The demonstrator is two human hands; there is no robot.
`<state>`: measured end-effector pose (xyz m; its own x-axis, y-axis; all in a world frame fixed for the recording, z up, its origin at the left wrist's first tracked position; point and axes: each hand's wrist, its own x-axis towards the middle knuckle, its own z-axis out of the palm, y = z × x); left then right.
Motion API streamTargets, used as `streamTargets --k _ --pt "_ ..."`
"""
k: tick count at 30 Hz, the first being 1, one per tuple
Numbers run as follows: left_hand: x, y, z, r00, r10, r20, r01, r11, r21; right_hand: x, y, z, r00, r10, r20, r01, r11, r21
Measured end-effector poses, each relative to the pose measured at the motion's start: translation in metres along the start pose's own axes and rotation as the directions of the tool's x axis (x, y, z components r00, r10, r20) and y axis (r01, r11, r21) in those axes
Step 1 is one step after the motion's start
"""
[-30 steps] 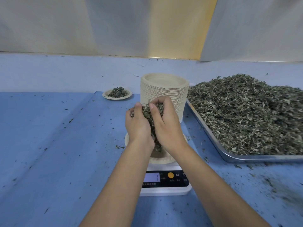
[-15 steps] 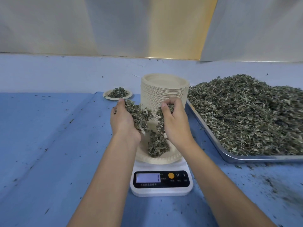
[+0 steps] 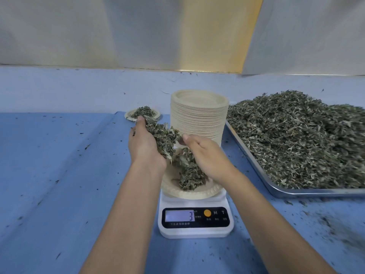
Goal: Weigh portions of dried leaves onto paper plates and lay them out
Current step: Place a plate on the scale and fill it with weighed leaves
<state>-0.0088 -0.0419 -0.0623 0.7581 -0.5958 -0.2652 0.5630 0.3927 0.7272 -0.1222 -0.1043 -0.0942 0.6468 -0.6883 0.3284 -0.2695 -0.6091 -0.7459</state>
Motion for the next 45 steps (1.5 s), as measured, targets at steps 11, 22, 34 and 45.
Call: streamTargets --k 11,22,34,45 --pt "0.004 -0.003 0.001 1.0 -0.024 -0.004 0.024 1.0 -0.004 0.007 -0.003 -0.004 0.958 0.097 -0.268 0.005 0.934 0.358" --pt "0.004 -0.003 0.0 0.996 -0.092 0.011 0.091 0.996 0.011 0.001 0.0 -0.01 0.957 0.188 -0.219 -0.183 0.982 0.043" --pt "-0.004 -0.001 0.001 0.993 -0.119 0.023 0.119 0.993 -0.012 0.002 -0.007 -0.009 0.991 0.076 -0.114 -0.052 0.978 0.203" --pt "-0.004 -0.008 0.004 0.97 -0.223 0.099 0.226 0.974 -0.02 -0.004 -0.02 -0.002 0.987 0.0 -0.163 0.059 0.93 0.362"
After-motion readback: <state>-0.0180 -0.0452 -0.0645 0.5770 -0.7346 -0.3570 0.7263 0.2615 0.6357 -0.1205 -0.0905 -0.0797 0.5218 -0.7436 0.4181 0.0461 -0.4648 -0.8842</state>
